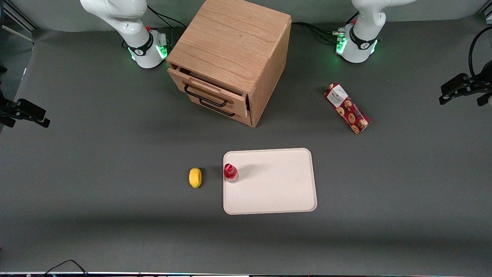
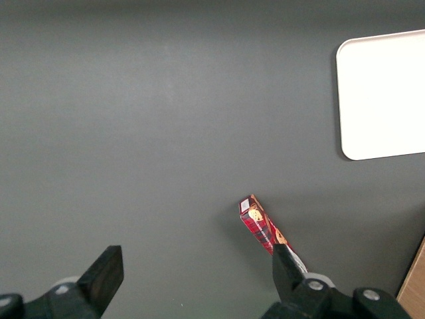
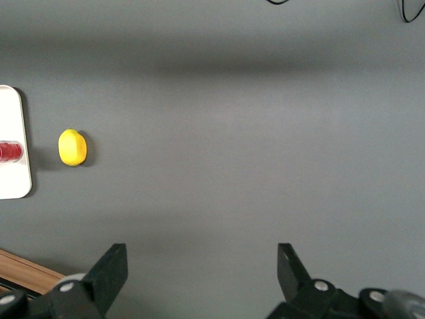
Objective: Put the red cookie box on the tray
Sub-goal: 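Move the left gripper over the red shortbread box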
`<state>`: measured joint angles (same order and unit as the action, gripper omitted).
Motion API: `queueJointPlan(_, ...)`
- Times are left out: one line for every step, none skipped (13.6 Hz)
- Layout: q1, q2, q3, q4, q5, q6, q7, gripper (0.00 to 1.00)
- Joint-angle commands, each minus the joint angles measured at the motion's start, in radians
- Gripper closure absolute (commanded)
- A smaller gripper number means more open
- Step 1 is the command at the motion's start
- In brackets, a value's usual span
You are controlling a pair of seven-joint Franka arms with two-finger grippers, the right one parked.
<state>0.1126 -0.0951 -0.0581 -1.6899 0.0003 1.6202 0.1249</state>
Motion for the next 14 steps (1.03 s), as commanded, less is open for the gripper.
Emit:
queueJointPlan(-0.007, -0.002, 0.004, 0.010, -0.002, -0.034, 0.021, 0.00)
queueJointPlan(-0.007, 0.003, 0.006, 0.009, -0.002, -0.036, 0.018, 0.00)
queueJointPlan(-0.008, 0.008, 0.004, -0.002, -0.002, -0.045, -0.003, 0.00)
queueJointPlan(-0.008, 0.014, 0.004, -0.028, -0.005, -0.060, -0.022, 0.00)
queueJointPlan(-0.014, 0.015, 0.001, -0.072, -0.008, -0.065, -0.046, 0.00)
queueJointPlan(-0.017, 0.014, -0.005, -0.118, -0.019, -0.066, -0.127, 0.00)
queueJointPlan(-0.021, 0.014, -0.011, -0.164, -0.046, -0.066, -0.274, 0.00)
queueJointPlan(-0.021, 0.012, -0.018, -0.227, -0.086, -0.042, -0.371, 0.00)
queueJointPlan(-0.021, 0.006, -0.023, -0.276, -0.103, -0.005, -0.399, 0.00)
queueJointPlan(-0.022, -0.001, -0.026, -0.340, -0.108, 0.041, -0.416, 0.00)
queueJointPlan(-0.027, -0.015, -0.038, -0.405, -0.109, 0.099, -0.479, 0.00)
queueJointPlan(-0.027, -0.035, -0.066, -0.477, -0.109, 0.168, -0.543, 0.00)
queueJointPlan(-0.025, -0.061, -0.093, -0.561, -0.109, 0.246, -0.577, 0.00)
queueJointPlan(-0.025, -0.078, -0.100, -0.642, -0.121, 0.321, -0.591, 0.00)
